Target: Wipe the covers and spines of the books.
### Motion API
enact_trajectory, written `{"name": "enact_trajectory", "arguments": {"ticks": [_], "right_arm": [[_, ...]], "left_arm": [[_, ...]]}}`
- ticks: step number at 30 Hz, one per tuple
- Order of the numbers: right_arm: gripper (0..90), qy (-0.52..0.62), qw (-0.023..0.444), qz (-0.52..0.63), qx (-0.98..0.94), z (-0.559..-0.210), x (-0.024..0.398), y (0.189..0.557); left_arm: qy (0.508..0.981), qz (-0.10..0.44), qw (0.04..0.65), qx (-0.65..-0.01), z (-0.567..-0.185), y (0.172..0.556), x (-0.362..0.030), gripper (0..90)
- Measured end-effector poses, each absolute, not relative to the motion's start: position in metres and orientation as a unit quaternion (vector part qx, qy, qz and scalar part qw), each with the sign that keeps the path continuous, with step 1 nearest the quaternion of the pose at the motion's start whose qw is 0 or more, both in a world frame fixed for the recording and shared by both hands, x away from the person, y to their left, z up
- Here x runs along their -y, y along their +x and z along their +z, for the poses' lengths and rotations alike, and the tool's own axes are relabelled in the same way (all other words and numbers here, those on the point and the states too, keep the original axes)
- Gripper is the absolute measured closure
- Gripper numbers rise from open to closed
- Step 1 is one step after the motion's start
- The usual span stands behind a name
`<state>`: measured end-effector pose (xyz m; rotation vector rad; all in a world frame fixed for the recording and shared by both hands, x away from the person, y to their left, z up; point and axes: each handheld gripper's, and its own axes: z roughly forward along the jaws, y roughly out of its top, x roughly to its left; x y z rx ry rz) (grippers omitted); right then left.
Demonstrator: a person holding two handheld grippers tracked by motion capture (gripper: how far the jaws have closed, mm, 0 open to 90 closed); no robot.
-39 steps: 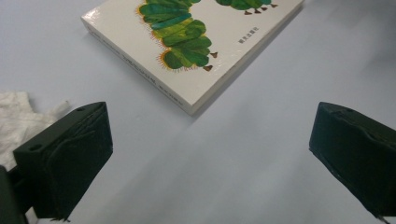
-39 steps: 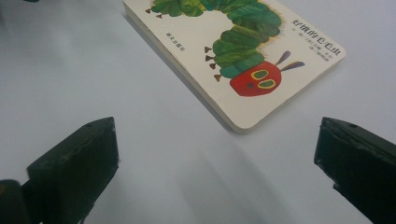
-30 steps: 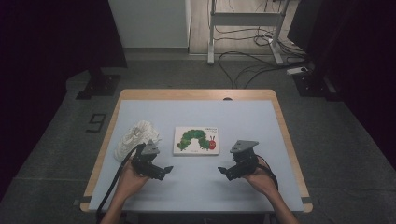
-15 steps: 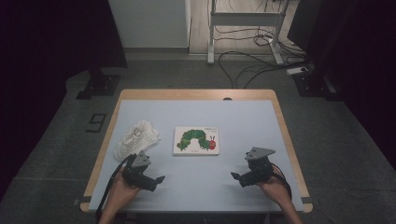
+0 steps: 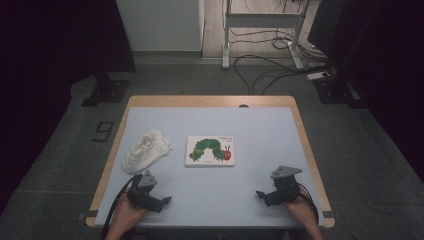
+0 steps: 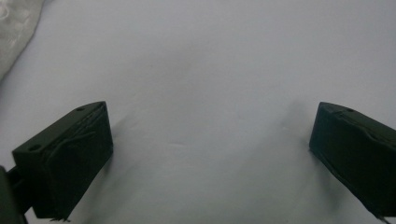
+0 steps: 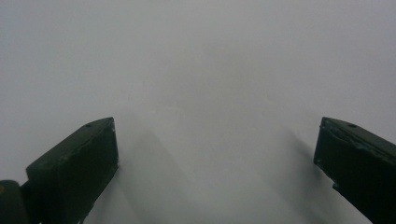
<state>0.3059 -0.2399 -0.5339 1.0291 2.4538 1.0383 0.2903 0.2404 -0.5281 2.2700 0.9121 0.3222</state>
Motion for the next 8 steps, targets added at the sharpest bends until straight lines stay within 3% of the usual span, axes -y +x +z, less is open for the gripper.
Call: {"name": "enact_trajectory", "arguments": {"ticks": [8], "right_arm": [[0.3,0.359,0.145,0.364,-0.847,-0.5367,0.2413,0.3048]], "left_arm": [[0.869,0.128,0.329,-0.347,-0.5288,0.2892,-0.2394,0.1]]}}
